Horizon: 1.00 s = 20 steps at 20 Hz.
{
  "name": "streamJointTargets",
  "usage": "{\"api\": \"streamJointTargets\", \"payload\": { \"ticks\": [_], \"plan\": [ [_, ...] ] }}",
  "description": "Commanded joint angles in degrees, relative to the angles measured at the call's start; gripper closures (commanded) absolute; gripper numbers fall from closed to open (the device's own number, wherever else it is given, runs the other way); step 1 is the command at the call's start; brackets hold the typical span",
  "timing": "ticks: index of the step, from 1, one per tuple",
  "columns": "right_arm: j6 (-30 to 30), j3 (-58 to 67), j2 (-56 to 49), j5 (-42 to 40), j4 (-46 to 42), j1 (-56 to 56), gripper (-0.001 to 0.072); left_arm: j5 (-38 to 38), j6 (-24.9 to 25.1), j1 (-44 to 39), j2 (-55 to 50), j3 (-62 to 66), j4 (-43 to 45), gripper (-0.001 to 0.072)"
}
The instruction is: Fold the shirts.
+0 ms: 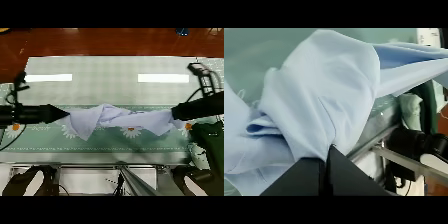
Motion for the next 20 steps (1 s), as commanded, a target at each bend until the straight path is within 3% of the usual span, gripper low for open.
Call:
{"api": "streamJointTargets", "payload": {
  "ticks": [1, 4, 5, 6, 7, 8, 9, 12, 16, 17, 20],
  "plan": [
    [0.0, -4.2, -7.5, -9.6, 0.9, 3.0, 0.0687, 9.3, 6.4, -0.8, -7.4, -10.4, -0.1, 0.0683],
    [0.0, -4.2, -11.3, -13.9, 2.1, 4.3, 0.0687, 9.4, 7.5, -1.1, -15.6, -9.9, -0.3, 0.0676],
    [0.0, -4.2, -11.8, -14.5, 2.0, 4.3, 0.0687, 9.0, 8.3, -1.0, -17.2, -8.9, -0.2, 0.0613],
    [0.0, -4.2, -11.8, -14.8, 1.5, 4.2, 0.0687, 8.5, 8.3, -1.0, -18.1, -7.5, -0.2, 0.0498],
    [-0.1, -4.2, -11.8, -14.7, 1.0, 4.2, 0.0687, 7.1, 8.2, -0.6, -18.4, -5.6, 0.4, 0.0305],
    [-0.2, -4.2, -11.8, -14.1, 0.2, 4.2, 0.0687, 5.5, 8.2, 0.4, -18.2, -3.4, 1.4, 0.0206],
    [-0.2, -4.2, -11.8, -13.4, -0.5, 4.2, 0.0687, 3.0, 7.5, 2.2, -17.9, -0.5, 3.5, 0.0207],
    [-0.2, -4.2, -11.8, -12.4, -1.9, 4.2, 0.0687, -3.1, -1.6, 9.1, -15.6, 6.5, 14.1, 0.0207],
    [-0.2, -4.2, -11.8, -14.1, -1.7, 4.2, 0.0687, -5.7, -5.4, 11.7, -8.5, 0.0, 24.0, 0.0190],
    [-0.2, -4.2, -11.8, -14.3, -1.7, 4.2, 0.0687, -5.7, -5.4, 11.7, -6.3, -3.8, 23.6, 0.0153],
    [-0.2, -4.2, -11.8, -14.8, -1.8, 4.2, 0.0687, -4.9, -4.5, 11.6, 0.2, -15.0, 15.6, 0.0151]
  ]
}}
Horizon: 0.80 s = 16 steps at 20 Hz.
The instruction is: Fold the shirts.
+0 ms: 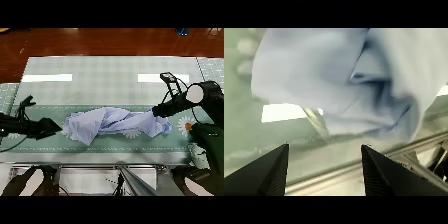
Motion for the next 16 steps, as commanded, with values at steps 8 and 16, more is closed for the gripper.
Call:
{"api": "streamJointTargets", "payload": {
  "ticks": [8, 16],
  "plan": [
    [0.0, 0.0, 0.0, -1.9, 0.3, 0.0, 0.0687, 7.5, 0.0, -5.2, 6.8, -9.4, -7.1, 0.0150],
    [0.0, 0.0, 0.0, -2.1, 0.3, 0.0, 0.0687, 15.2, 0.0, -12.9, -3.1, -9.6, -7.2, 0.0117]
  ]
}}
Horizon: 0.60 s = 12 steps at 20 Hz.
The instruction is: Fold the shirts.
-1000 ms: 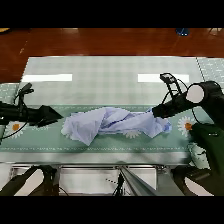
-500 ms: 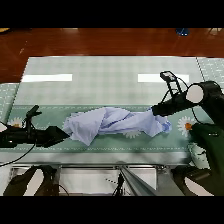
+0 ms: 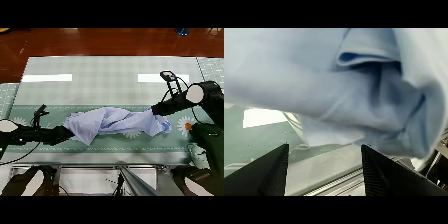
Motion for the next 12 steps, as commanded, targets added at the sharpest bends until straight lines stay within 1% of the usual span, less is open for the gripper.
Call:
{"api": "streamJointTargets", "payload": {
  "ticks": [1, 3, 4, 5, 6, 7, 8, 10, 12],
  "plan": [
    [0.0, 0.0, 0.0, -0.2, 0.0, 0.0, 0.0687, 5.1, 0.0, -4.5, -6.3, 0.0, -0.3, 0.0021],
    [0.0, 0.0, 0.0, -0.4, 0.0, 0.0, 0.0687, 8.9, -0.1, -7.1, -10.4, 0.0, -1.4, 0.0038],
    [0.0, 0.0, 0.0, -0.5, 0.0, 0.0, 0.0687, 10.6, -0.1, -7.9, -12.1, 0.0, -2.8, 0.0073],
    [0.0, 0.0, 0.0, -0.5, 0.0, 0.0, 0.0687, 11.7, 0.0, -8.2, -13.7, 0.0, -4.9, 0.0345],
    [0.0, 0.0, 0.0, -0.5, 0.0, 0.0, 0.0687, 11.6, 1.9, -8.2, -14.8, 0.1, -7.2, 0.0539],
    [0.0, 0.0, 0.0, -0.5, -0.2, 0.0, 0.0687, 10.5, 5.2, -8.2, -15.1, 0.6, -9.4, 0.0647],
    [0.0, 0.0, 0.0, -0.5, -0.4, 0.0, 0.0687, 8.1, 7.0, -8.1, -14.9, 1.6, -10.7, 0.0683],
    [0.0, 0.0, 0.2, -0.4, -1.1, 0.0, 0.0687, 1.7, 8.1, -8.0, -13.2, 5.8, -11.4, 0.0684],
    [0.1, 0.4, 2.0, -0.2, -1.6, 0.0, 0.0687, -4.3, 7.9, -8.0, -8.5, 12.9, -12.3, 0.0684]
  ]
}}
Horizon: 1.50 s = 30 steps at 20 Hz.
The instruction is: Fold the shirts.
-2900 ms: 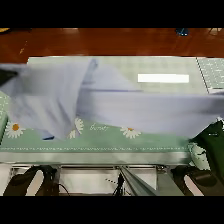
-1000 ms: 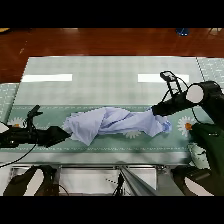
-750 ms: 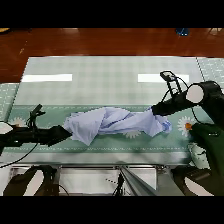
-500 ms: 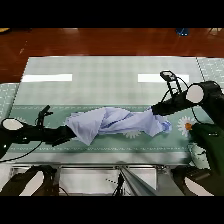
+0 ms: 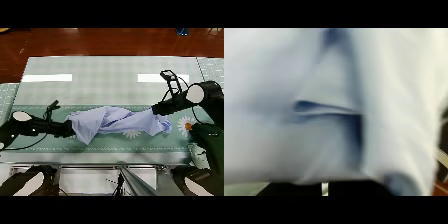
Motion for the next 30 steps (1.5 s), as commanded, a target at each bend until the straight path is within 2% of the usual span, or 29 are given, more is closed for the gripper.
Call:
{"api": "streamJointTargets", "payload": {
  "ticks": [1, 3, 6, 9, 11, 13, 16, 21, 23, 26, 30],
  "plan": [
    [0.0, 1.2, 3.1, 0.6, -1.0, 0.0, 0.0687, -9.9, 0.7, 0.1, 6.3, 11.0, -3.2, 0.0684],
    [0.1, 5.0, 8.0, 1.6, -2.3, 0.0, 0.0686, -12.5, -2.4, 2.2, 13.4, 22.0, -3.3, 0.0684],
    [0.2, 14.7, 16.7, 0.9, -6.6, 0.0, 0.0687, -11.6, -5.0, 10.6, 21.2, 41.4, -3.3, 0.0684],
    [1.9, 24.9, 24.1, 0.7, -15.0, 0.0, 0.0687, -9.3, -9.9, 20.7, 23.0, 56.6, -1.5, 0.0684],
    [2.7, 30.0, 27.8, 1.6, -19.7, 0.0, 0.0688, -9.4, -13.2, 22.7, 22.9, 61.3, 3.2, 0.0684],
    [2.7, 34.0, 30.0, 4.9, -22.2, 0.0, 0.0688, -12.8, -14.4, 22.6, 22.9, 61.6, 4.8, 0.0684],
    [2.3, 37.0, 30.5, 14.3, -21.8, 0.1, 0.0688, -20.3, -15.7, 22.6, 22.9, 61.5, 4.8, 0.0684],
    [-4.7, 37.0, 26.0, 34.9, -21.8, 0.0, 0.0688, -25.1, -15.6, 21.7, 23.0, 58.0, 4.8, 0.0684],
    [-5.6, 35.8, 22.7, 39.4, -21.5, 0.1, 0.0688, -25.9, -14.7, 19.9, 22.9, 51.4, 4.9, 0.0684],
    [-5.6, 29.6, 18.4, 34.0, -17.2, 0.0, 0.0689, -24.9, -11.8, 18.0, 22.8, 37.8, 5.0, 0.0684],
    [-4.8, 16.1, 11.0, 17.5, -9.8, 0.0, 0.0689, -18.6, -7.6, 17.9, 20.8, 20.7, 5.3, 0.0684]
  ]
}}
